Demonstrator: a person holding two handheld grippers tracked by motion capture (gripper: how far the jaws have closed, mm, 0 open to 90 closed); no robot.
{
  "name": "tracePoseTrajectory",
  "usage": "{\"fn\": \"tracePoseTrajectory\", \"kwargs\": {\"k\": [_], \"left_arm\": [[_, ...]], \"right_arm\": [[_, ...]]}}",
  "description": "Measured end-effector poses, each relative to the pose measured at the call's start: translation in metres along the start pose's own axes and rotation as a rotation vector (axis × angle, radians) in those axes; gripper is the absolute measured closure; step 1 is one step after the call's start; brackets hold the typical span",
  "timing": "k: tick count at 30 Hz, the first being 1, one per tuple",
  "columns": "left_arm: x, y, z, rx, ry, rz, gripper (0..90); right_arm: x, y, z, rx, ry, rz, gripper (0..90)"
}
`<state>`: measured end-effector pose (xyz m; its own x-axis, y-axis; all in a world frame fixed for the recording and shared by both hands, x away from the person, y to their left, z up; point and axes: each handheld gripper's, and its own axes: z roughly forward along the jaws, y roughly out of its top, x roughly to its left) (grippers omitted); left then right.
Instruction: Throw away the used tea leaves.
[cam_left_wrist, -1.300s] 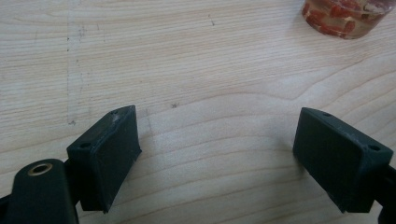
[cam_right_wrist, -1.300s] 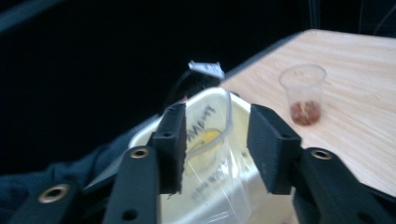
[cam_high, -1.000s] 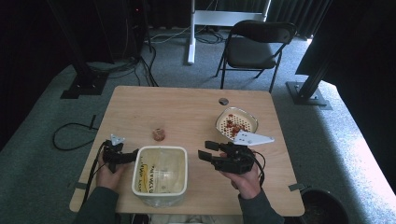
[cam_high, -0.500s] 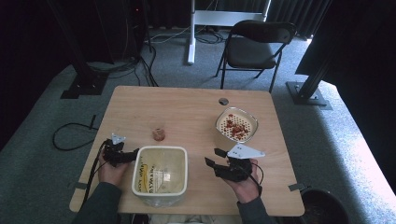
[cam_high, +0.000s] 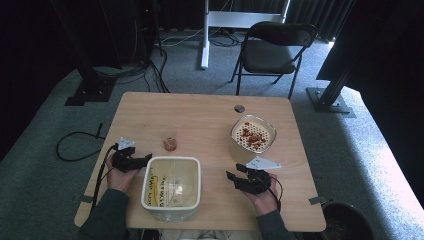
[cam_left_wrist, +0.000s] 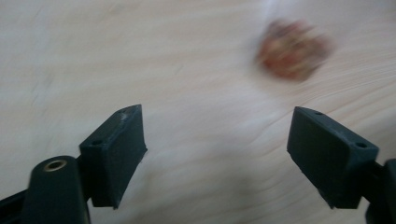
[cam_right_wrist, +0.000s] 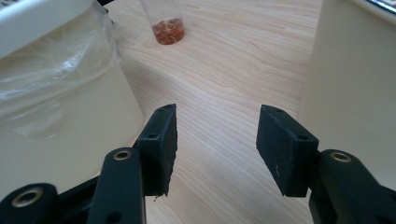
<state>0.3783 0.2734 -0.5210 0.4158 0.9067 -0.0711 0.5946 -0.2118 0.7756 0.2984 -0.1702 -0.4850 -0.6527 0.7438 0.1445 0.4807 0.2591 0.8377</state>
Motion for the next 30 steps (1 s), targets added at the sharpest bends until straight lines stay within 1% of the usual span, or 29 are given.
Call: {"fn": "tracePoseTrajectory", "kwargs": {"k": [2, 5, 7, 8, 9, 12, 15, 18, 19, 20, 23, 27, 30], "left_arm": [[-0.003, 0.007, 0.000, -0.027, -0.031, 0.020, 16.7], [-0.007, 0.014, 0.004, -0.047, -0.034, 0.035, 16.5], [-0.009, 0.019, 0.006, -0.065, -0.045, 0.043, 16.5], [-0.009, 0.019, 0.006, -0.065, -0.045, 0.043, 16.5], [-0.010, 0.025, 0.010, -0.076, -0.081, 0.041, 16.5], [-0.012, 0.032, 0.015, -0.088, -0.085, 0.051, 16.5], [-0.015, 0.040, 0.022, -0.099, -0.090, 0.072, 16.6], [-0.015, 0.047, 0.028, -0.112, -0.106, 0.076, 16.5], [-0.016, 0.050, 0.030, -0.117, -0.102, 0.080, 16.5], [-0.016, 0.051, 0.033, -0.123, -0.106, 0.086, 16.5], [-0.020, 0.055, 0.038, -0.121, -0.106, 0.106, 16.6], [-0.026, 0.052, 0.042, -0.124, -0.157, 0.143, 16.5], [-0.030, 0.051, 0.047, -0.123, -0.178, 0.153, 16.6]], "right_arm": [[0.000, 0.000, 0.002, 0.002, -0.003, -0.003, 47.3], [-0.001, -0.001, 0.005, 0.007, -0.012, -0.007, 47.1], [-0.002, -0.002, 0.006, 0.010, -0.018, -0.011, 47.0], [-0.002, -0.002, 0.006, 0.010, -0.018, -0.011, 47.0], [-0.002, -0.002, 0.006, 0.012, -0.020, -0.012, 47.0], [-0.005, -0.004, 0.009, 0.013, -0.025, -0.005, 47.0], [-0.005, -0.004, 0.010, 0.015, -0.026, -0.016, 46.9], [-0.004, -0.003, 0.011, 0.014, -0.030, -0.025, 46.8], [-0.004, -0.003, 0.011, 0.014, -0.033, -0.028, 46.7], [-0.004, -0.003, 0.011, 0.014, -0.035, -0.030, 46.7], [-0.004, -0.003, 0.012, 0.014, -0.037, -0.033, 46.6], [-0.004, -0.004, 0.013, 0.016, -0.040, -0.038, 46.5], [-0.004, -0.004, 0.013, 0.018, -0.040, -0.040, 46.5]]}}
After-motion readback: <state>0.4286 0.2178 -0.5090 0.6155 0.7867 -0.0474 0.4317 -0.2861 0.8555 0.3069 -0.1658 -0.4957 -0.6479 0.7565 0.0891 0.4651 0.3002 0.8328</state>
